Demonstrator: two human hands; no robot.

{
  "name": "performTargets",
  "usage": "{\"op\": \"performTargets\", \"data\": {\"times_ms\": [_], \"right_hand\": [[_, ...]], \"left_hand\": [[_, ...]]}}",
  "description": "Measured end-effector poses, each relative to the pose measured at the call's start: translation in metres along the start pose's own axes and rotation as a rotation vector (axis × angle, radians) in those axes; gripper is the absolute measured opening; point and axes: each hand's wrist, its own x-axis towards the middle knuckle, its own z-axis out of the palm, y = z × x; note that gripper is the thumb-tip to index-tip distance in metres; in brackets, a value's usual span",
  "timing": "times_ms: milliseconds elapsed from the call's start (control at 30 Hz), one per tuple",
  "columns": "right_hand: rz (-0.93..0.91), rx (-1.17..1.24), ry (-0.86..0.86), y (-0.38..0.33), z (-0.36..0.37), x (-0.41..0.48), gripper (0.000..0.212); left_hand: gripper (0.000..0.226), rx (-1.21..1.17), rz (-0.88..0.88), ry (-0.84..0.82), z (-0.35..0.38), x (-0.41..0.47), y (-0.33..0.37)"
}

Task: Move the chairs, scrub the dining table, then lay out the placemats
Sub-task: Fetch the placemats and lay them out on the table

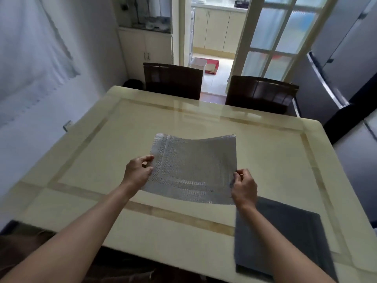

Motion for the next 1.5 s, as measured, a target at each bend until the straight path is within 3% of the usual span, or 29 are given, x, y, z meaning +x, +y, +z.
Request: {"op": "performTargets", "data": {"times_ms": [133,333,900,1000,1067,1133,1233,1500], "right_hand": [[0.025,0.058,-0.044,-0.022,0.035,0.009,0.014],[0.048,0.127,-0.089,-0.058,0.102,0.034,0.012],[0.253,0.215,-0.030,-0.132,0.328,0.126,0.013],[0.342,0.230,-0.133,-0.133,0.353,0.136,0.011],[0.381,0.255,-0.279,-0.131,0.367,0.136,0.029],[0.357,0.221,-0.341,-0.129,0.373,0.133,0.047],[0.259,0.088,-0.278,-0.130,0.379,0.137,0.060],[0.083,-0.248,-0.257,-0.145,0.401,0.168,0.056]], "left_hand": [[0.052,0.004,0.007,0.014,-0.023,0.021,-0.017],[0.053,-0.022,-0.031,0.091,-0.061,0.086,-0.047],[0.054,0.021,-0.038,0.050,-0.111,0.332,-0.127],[0.060,0.035,-0.044,-0.065,-0.110,0.360,-0.143],[0.067,0.065,-0.070,-0.167,-0.110,0.371,-0.156],[0.069,0.109,-0.067,-0.199,-0.110,0.379,-0.166],[0.069,0.171,-0.030,-0.153,-0.107,0.394,-0.175],[0.058,0.240,0.037,-0.003,-0.097,0.434,-0.178]]}}
